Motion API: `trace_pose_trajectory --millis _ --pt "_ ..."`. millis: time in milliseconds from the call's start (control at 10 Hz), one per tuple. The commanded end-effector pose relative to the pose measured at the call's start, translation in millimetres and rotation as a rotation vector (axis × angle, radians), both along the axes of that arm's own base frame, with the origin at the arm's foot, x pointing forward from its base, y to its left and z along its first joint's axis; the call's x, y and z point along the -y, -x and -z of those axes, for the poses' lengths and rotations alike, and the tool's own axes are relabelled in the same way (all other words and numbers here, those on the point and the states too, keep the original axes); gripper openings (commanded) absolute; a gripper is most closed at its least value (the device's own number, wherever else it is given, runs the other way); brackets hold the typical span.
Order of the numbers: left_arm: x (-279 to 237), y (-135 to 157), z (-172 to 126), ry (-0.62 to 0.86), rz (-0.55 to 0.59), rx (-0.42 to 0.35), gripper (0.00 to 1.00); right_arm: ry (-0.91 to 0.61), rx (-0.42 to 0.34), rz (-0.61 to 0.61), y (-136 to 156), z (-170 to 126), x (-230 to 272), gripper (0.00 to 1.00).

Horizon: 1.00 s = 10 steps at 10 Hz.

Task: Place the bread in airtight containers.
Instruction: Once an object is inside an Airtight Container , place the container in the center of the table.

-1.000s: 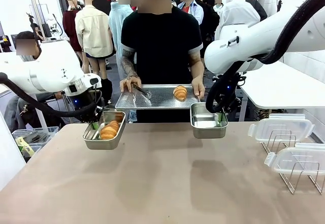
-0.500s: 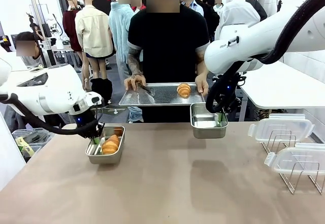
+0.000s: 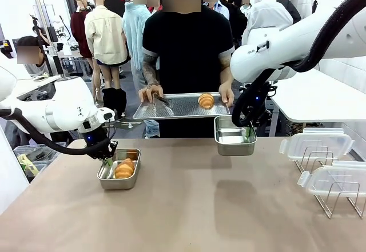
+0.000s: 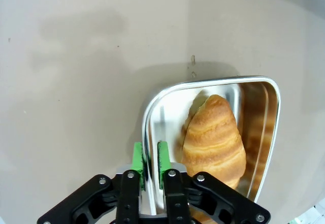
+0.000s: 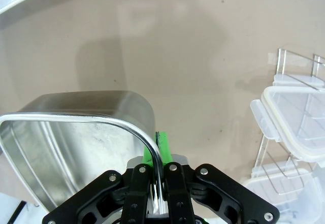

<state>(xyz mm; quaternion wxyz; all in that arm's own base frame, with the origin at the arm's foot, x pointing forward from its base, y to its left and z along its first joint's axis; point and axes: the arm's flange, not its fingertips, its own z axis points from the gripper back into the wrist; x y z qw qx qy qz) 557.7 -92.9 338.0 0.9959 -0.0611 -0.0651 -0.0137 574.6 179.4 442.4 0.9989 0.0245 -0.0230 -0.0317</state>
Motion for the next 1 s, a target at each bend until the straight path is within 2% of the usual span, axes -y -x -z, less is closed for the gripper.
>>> trace_pose_trajectory --millis 0,200,300,600,700,900 --pt "-4.5 0.7 -5.9 -0.014 0.021 0.006 0.60 -0.005 0.002 -0.004 4.7 -1.6 2.1 0.00" --pt "-7.2 7.2 -17.3 -0.016 0.026 0.035 0.97 -0.005 0.002 -0.004 4.7 -1.6 2.1 0.00" --pt "-10.0 10.6 -26.2 -0.013 0.036 0.056 1.00 -0.005 0.002 -0.004 4.7 -1.6 2.1 0.00" --pt "-38.3 23.2 -75.1 -0.061 0.057 0.094 1.00 -0.005 0.002 -0.004 4.7 -1.6 2.1 0.00" --pt "-54.2 28.7 -95.3 -0.059 0.040 0.133 1.00 -0.005 0.002 -0.004 4.7 -1.6 2.1 0.00" --pt "-103.4 33.3 -125.0 -0.017 -0.007 0.161 1.00 -0.005 0.002 -0.004 4.7 -1.6 2.1 0.00"
